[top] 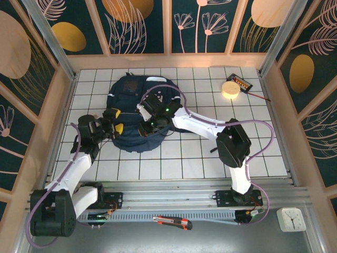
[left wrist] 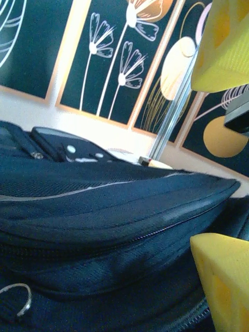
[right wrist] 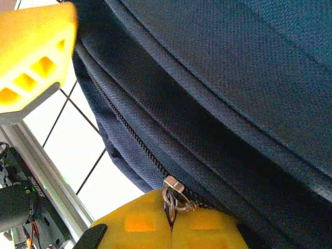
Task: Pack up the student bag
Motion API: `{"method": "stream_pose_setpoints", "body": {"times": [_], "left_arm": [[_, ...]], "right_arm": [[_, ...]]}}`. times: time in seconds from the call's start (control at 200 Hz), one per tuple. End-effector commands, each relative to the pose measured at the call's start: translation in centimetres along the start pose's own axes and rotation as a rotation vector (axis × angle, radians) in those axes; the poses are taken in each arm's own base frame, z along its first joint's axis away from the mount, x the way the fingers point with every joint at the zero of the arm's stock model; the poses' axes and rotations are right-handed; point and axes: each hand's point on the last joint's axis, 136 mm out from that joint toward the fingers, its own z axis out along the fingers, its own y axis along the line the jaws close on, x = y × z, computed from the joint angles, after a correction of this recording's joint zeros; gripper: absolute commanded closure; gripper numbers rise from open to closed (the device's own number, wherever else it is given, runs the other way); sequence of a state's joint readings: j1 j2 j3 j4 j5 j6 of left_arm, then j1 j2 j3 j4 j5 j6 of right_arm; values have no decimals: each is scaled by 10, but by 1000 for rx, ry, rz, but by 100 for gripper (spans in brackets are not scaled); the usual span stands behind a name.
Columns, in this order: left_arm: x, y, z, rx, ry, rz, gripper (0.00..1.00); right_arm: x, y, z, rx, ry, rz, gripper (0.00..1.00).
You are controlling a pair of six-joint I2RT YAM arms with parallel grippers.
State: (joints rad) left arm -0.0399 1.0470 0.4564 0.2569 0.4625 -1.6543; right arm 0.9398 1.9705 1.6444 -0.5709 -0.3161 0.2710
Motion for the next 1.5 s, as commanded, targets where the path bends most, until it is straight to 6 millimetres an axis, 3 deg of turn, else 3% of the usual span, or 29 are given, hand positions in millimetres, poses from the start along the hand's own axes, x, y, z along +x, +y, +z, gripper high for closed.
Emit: {"method": "stream_pose_setpoints", "body": {"times": [0.0,0.14,0.29,0.415,0.46,0.525,0.681,0.956,1.231,1.496], "left_arm": [[-6,-15,11,34,-16,51,29],[-12,-18,29,-4,-10,91,32],[-14,-3,39,-40,-3,96,56],[-15,6,41,-48,5,93,66],[-14,7,42,-51,11,98,76],[-13,7,43,-54,21,120,100],[-13,0,46,-114,42,273,100],[-26,-28,39,-290,6,667,100],[-29,-31,39,-328,15,757,100],[-30,-28,38,-346,19,779,100]], "right_arm": [[3,20,8,-51,-4,-46,100],[8,23,11,-43,7,-63,100],[9,23,8,-38,-4,-65,100],[11,21,7,-33,-7,-65,100],[12,20,6,-31,-6,-64,100],[12,19,5,-30,-7,-63,100],[12,1,-6,-15,-21,-18,100],[13,-60,-45,82,-51,45,100],[32,-128,-52,194,-5,76,100],[18,-176,-64,291,-62,19,100]]}}
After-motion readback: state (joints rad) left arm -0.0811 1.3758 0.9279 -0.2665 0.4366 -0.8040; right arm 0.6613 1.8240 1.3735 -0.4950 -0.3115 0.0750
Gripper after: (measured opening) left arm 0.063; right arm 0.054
